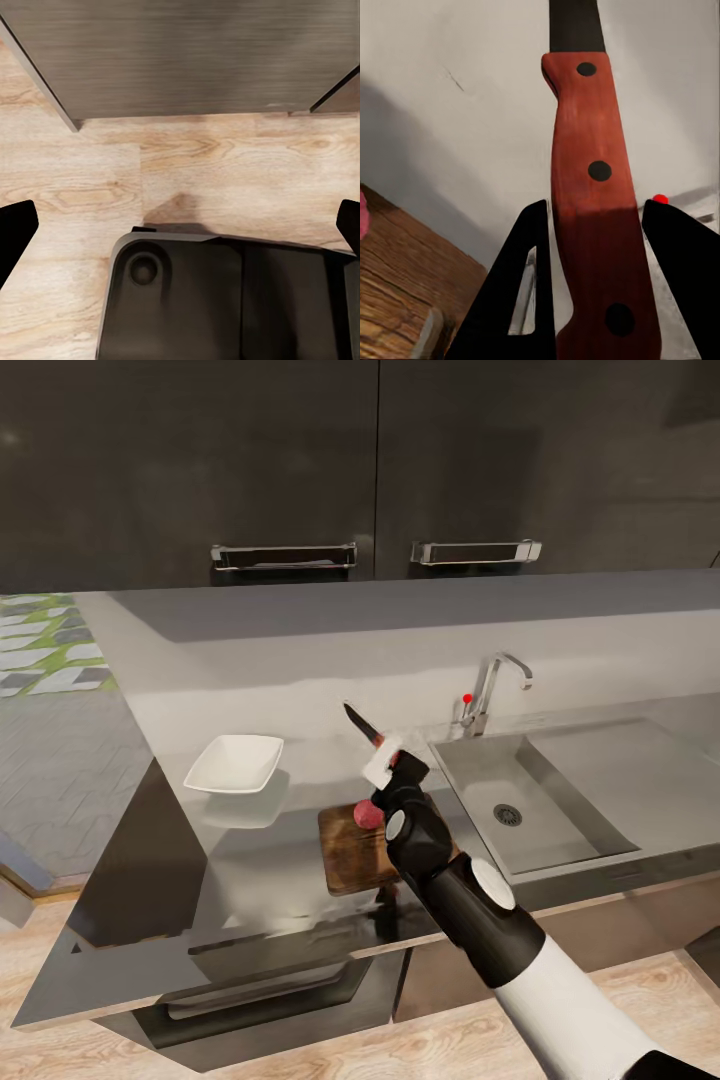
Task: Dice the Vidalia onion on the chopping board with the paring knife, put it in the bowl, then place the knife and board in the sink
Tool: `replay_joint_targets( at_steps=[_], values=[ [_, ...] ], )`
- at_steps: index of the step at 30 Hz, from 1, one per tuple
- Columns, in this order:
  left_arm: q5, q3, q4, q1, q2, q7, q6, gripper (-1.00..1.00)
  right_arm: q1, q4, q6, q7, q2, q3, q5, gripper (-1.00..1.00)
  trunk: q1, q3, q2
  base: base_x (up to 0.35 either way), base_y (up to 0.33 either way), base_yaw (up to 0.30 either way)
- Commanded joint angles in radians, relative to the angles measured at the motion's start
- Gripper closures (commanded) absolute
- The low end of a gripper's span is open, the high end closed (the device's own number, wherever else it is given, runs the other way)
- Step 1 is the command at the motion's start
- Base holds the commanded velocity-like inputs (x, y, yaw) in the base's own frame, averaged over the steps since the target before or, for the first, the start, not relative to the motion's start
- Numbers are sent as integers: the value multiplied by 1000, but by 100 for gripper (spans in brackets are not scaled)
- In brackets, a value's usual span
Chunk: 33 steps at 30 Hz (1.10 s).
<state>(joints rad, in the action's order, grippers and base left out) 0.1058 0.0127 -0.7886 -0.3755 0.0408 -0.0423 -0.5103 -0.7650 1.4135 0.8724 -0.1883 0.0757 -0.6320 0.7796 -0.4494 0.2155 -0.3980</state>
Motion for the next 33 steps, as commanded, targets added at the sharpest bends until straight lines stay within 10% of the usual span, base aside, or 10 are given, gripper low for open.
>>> replay_joint_targets(
  at_steps=[1, 7, 10, 33],
  values=[
    [8, 1, -1, 0, 1, -5, -1, -100, -2, 1, 4, -113, 3, -1, 115, 100, -1, 2, -2, 0, 0, 0],
    [8, 1, 0, 0, 1, -4, -1, -100, -2, 19, -3, -562, 55, 1, 547, 100, -1, 2, -2, 0, 0, 0],
    [8, 1, 0, 0, 1, -4, -1, -100, -2, 29, -6, -662, 68, 1, 638, 100, -1, 2, -2, 0, 0, 0],
    [9, -1, 17, 0, 2, -1, 1, -100, 0, 27, -12, -744, 90, -16, 688, 100, -1, 2, -2, 0, 0, 0]
  ],
)
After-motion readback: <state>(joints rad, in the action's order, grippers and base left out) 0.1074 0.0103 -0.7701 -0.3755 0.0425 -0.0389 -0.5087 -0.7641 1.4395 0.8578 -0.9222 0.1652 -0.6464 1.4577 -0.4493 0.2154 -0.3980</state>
